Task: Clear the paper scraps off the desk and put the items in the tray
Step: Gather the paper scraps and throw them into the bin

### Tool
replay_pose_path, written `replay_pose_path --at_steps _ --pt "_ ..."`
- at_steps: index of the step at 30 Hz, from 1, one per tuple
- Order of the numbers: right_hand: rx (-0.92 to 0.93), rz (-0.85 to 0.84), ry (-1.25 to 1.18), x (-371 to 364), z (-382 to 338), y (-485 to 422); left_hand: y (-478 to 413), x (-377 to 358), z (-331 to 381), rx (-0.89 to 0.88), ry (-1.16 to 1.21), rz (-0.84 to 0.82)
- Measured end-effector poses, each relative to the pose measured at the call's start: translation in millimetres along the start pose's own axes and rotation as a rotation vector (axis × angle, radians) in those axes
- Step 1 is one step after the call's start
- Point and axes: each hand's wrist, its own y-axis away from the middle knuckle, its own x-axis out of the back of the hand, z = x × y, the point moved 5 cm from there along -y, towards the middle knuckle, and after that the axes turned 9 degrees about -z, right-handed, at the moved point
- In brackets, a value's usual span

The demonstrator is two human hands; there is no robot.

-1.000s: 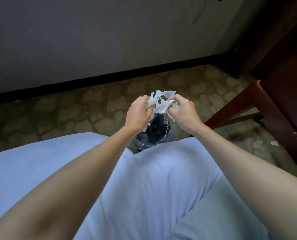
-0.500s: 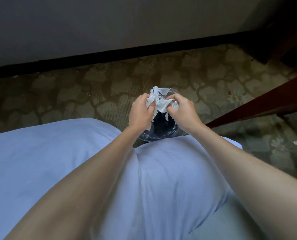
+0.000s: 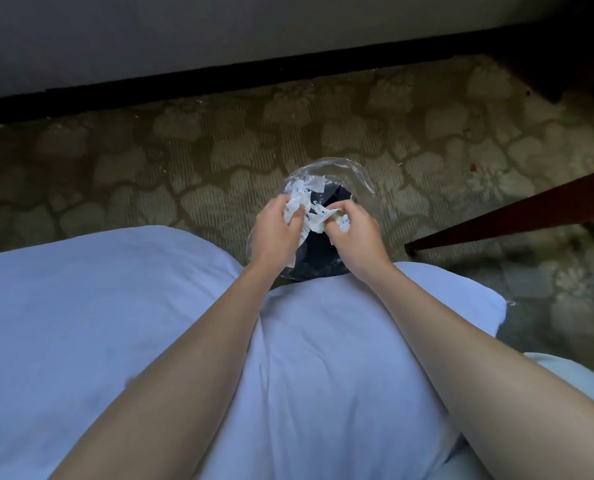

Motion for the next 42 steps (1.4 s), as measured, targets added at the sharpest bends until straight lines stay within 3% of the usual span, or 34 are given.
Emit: replay_pose_path --at_steps 22,31,42 --pt "-0.06 -0.002 -0.145 -16 21 -22 -13 -24 -16 0.091 0.102 -0.075" --pt "-0.033 -0.03 -0.103 -4 9 4 -2 -16 -4 -0.002 0.05 -0.093" --pt "0.071 0.066 -0.059 44 -15 64 46 9 47 -0.138 -0.175 -0.142"
